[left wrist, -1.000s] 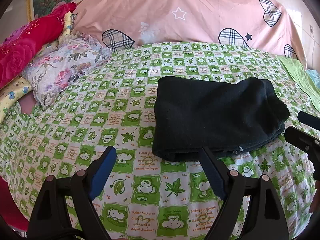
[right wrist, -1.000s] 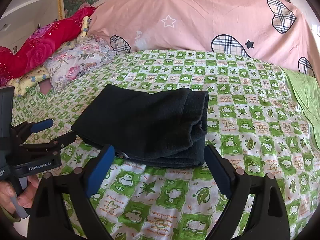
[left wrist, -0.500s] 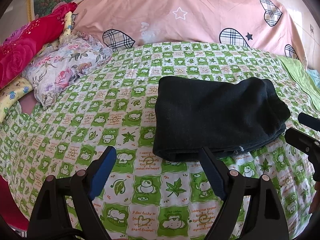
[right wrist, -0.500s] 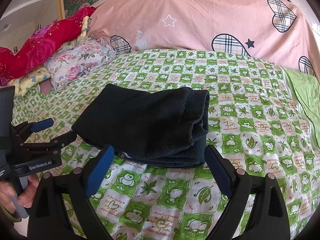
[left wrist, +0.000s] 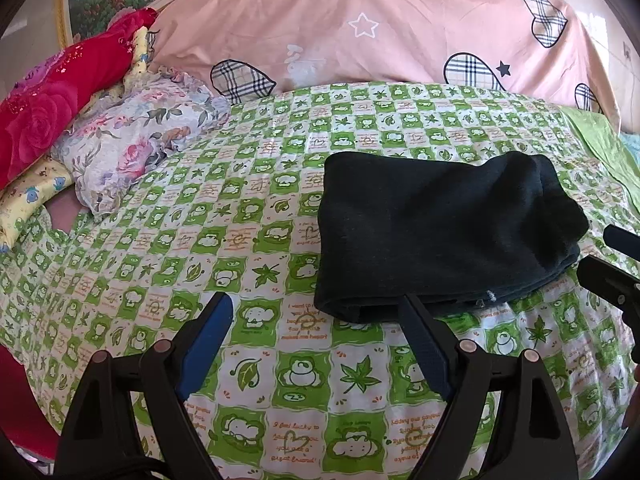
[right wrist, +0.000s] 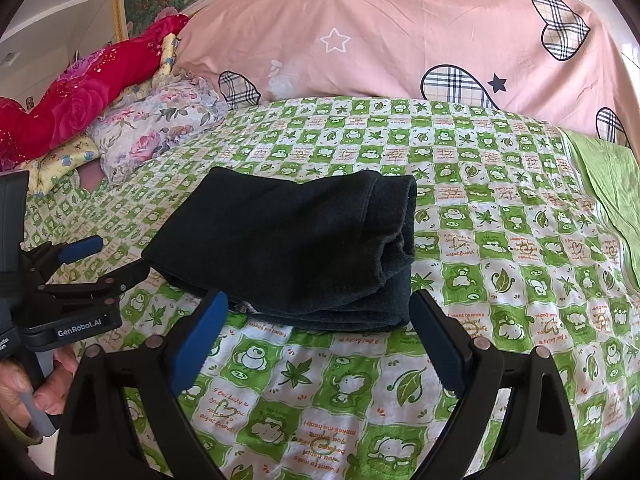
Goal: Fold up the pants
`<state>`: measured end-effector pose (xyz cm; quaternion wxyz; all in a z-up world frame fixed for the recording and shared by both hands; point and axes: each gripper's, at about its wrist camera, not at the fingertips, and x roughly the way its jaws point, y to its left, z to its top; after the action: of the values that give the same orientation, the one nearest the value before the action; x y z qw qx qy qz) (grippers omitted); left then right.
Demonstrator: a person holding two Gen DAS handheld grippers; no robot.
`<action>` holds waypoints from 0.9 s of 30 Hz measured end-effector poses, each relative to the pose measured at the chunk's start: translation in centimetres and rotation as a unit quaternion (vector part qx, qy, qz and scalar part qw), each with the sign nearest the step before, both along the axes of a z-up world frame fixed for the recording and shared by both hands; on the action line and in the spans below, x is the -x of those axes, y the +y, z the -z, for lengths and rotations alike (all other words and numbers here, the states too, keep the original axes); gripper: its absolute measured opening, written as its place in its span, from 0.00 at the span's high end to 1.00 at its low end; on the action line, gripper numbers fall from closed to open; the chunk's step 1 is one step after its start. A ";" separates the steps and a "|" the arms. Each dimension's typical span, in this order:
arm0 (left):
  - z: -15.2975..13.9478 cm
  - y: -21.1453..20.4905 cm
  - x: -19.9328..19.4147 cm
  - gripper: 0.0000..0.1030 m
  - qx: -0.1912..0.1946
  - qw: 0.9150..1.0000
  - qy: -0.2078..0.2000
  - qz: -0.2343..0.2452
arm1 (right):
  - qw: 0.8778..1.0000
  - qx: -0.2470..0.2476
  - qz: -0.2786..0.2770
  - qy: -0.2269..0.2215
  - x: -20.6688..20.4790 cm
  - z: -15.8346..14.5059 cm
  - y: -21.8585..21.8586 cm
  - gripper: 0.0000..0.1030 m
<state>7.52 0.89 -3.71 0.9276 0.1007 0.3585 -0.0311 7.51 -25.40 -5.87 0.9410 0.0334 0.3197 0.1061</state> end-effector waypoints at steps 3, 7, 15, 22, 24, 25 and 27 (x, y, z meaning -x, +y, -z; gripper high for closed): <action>0.0 0.0 0.0 0.17 -0.004 1.000 0.000 -0.002 | 1.000 -0.001 0.001 -0.001 0.0 0.0 0.0 0.10; 0.1 -0.1 -0.1 0.17 -0.011 1.000 0.003 -0.004 | 1.000 0.000 -0.001 -0.001 0.0 0.0 -0.1 0.10; 0.1 -0.1 -0.1 0.17 -0.014 1.000 0.003 -0.007 | 1.000 0.000 0.001 -0.001 0.0 0.0 -0.1 0.10; -0.1 -0.1 -0.2 0.17 -0.015 1.000 0.001 -0.008 | 1.000 0.000 0.003 -0.002 0.1 0.0 0.0 0.10; -0.1 -0.1 -0.3 0.17 -0.016 1.000 0.001 -0.008 | 1.000 -0.001 0.002 -0.002 0.1 0.0 0.0 0.10; -0.1 -0.1 -0.3 0.17 -0.016 1.000 0.001 -0.008 | 1.000 0.000 0.002 -0.002 0.1 -0.1 0.0 0.10; -0.1 -0.1 -0.2 0.17 -0.015 1.000 0.002 -0.008 | 1.000 -0.002 0.003 -0.002 0.1 -0.1 0.0 0.10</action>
<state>7.77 0.79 -3.60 0.9255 0.1121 0.3612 -0.0185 7.38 -25.37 -5.77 0.9419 0.0357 0.3175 0.1039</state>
